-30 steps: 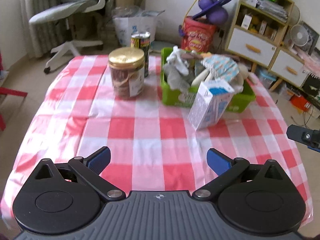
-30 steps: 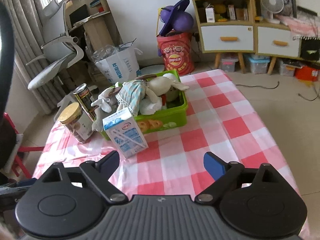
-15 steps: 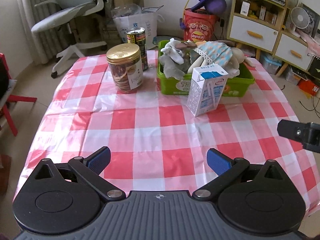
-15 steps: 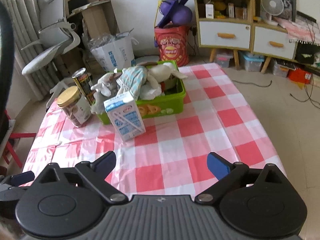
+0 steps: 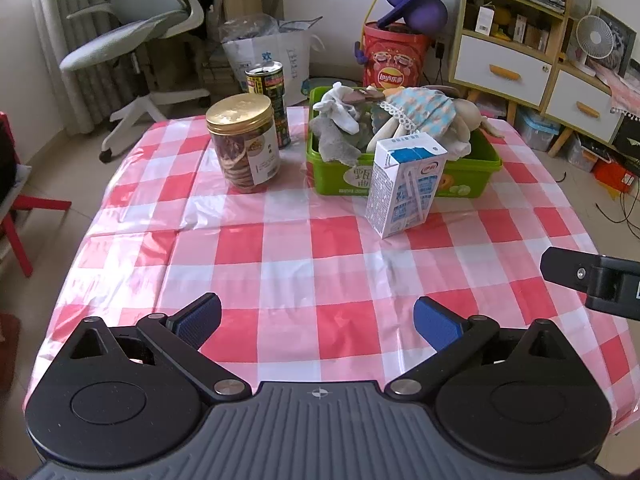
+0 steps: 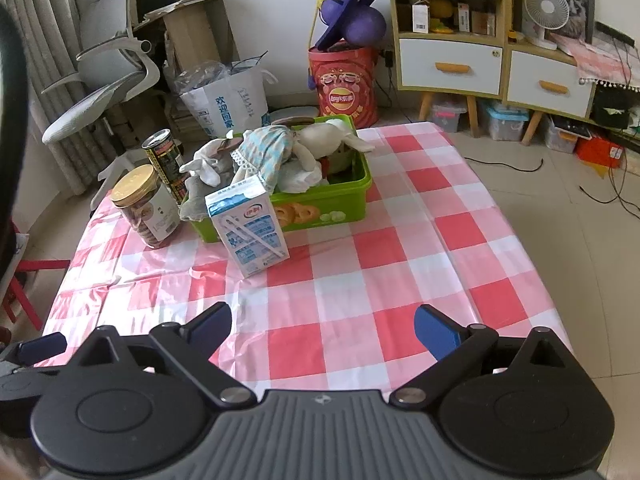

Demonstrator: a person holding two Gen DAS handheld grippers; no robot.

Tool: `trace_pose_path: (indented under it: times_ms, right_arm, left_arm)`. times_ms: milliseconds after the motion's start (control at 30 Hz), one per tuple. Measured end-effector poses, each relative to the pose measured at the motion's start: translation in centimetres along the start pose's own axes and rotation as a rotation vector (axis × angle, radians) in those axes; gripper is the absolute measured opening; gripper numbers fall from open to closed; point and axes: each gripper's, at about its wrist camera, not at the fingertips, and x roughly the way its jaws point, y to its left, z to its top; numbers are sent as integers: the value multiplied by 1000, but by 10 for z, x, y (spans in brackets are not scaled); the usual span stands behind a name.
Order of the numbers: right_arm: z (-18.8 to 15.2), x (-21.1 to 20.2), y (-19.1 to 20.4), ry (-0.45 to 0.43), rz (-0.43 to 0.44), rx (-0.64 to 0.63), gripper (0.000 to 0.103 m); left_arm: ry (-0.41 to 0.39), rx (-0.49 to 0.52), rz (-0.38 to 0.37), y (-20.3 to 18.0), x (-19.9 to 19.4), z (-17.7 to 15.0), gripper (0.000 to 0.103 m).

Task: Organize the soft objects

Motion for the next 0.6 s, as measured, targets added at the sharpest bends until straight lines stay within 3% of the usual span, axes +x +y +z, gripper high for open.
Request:
trace_pose_path:
  times_ms: [600]
  right_arm:
    - [0, 1, -2, 8, -1, 3, 78]
  left_arm:
    - [7, -4, 1, 0, 2, -2, 98]
